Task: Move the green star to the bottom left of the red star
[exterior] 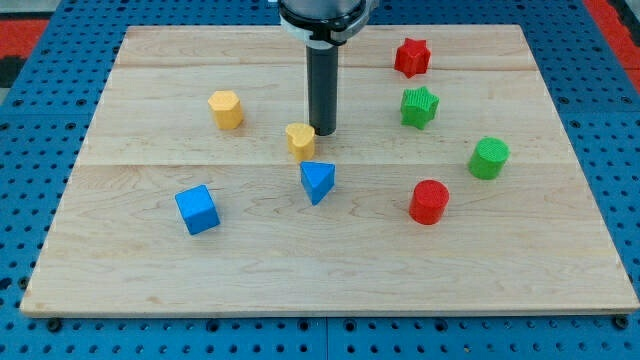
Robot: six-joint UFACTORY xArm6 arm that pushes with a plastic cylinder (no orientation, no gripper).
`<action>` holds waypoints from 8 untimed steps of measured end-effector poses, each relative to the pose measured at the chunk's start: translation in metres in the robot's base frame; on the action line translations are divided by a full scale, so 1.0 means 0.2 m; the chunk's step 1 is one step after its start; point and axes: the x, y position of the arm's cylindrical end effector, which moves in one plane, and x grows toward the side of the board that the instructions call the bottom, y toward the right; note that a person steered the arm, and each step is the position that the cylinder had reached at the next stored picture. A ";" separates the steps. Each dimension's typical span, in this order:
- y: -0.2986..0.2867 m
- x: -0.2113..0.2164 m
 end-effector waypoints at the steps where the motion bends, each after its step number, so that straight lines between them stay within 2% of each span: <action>1: 0.38 0.00; 2: 0.78 0.01; 3: 0.86 -0.03; 7: 0.85 -0.14; 8: 0.74 -0.14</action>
